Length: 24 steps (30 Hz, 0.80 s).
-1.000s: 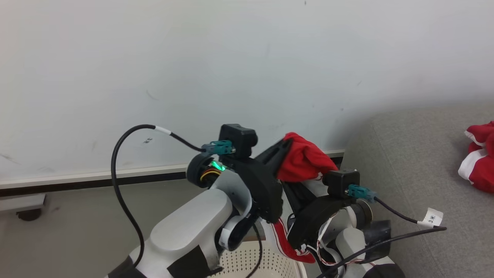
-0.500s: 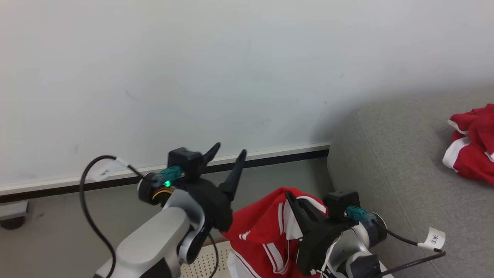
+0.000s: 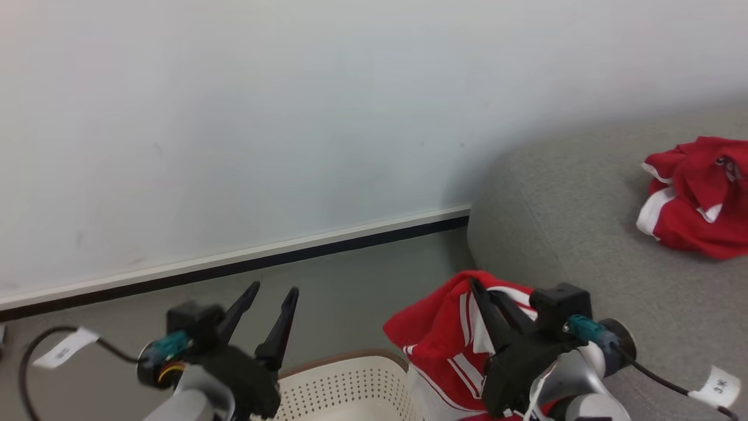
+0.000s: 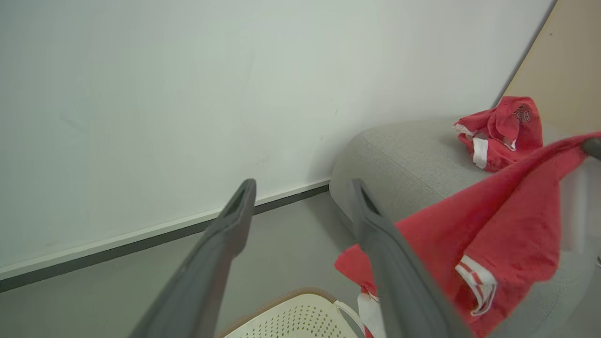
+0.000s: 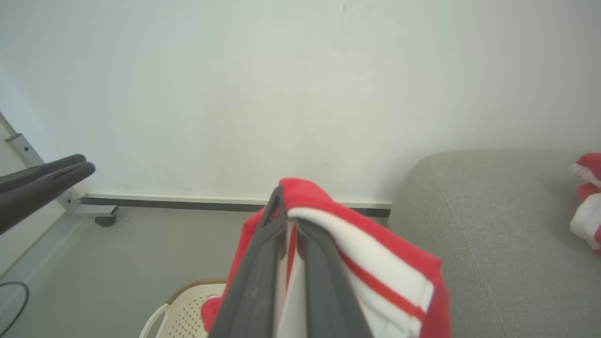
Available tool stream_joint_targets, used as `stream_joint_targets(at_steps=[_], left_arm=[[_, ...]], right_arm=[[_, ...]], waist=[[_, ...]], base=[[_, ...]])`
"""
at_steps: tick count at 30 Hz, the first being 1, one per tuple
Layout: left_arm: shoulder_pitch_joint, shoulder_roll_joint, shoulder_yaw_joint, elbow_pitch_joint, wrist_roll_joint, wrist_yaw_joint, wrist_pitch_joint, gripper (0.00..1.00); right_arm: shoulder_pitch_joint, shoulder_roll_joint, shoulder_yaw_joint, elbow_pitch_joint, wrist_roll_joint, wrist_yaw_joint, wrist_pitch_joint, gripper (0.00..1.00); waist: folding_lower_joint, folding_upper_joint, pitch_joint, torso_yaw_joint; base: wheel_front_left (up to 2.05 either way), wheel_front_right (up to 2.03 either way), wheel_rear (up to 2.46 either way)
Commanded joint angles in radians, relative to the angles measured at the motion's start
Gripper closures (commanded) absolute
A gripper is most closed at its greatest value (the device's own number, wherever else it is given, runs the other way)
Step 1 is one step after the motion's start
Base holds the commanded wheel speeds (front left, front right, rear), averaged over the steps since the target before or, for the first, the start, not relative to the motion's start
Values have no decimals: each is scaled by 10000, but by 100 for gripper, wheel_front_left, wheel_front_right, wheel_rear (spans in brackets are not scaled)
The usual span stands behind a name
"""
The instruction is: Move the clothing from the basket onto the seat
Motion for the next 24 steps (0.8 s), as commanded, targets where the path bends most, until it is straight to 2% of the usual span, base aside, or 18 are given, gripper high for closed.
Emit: stream_joint_targets(at_steps=[1, 8, 13, 18, 24], left_arm=[[455, 233, 210, -281, -38, 35, -52, 0], [1811, 738, 1120, -1739, 427, 370, -53, 0], [2634, 592, 1726, -2659, 954, 593, -54, 0], [2997, 565, 1856, -2997, 1391, 527, -55, 0], [3021, 604, 1971, -3137, 1465, 474, -55, 0]], right_arm=[[174, -32, -88, -365, -154, 1, 113, 100], [401, -190, -324, -1601, -236, 1, 603, 100], [602, -234, -452, -2215, -190, 1, 835, 100], [694, -225, -456, -2469, -152, 1, 932, 100], [736, -203, -486, -2506, -47, 1, 867, 100]], waist=[[0, 0, 85, -373], [0, 0, 261, -1224], [0, 0, 408, -2027], [0, 0, 510, -2996], [0, 0, 608, -3725]], base=[[0, 0, 0], [0, 0, 0], [0, 0, 0], [0, 0, 0], [0, 0, 0]])
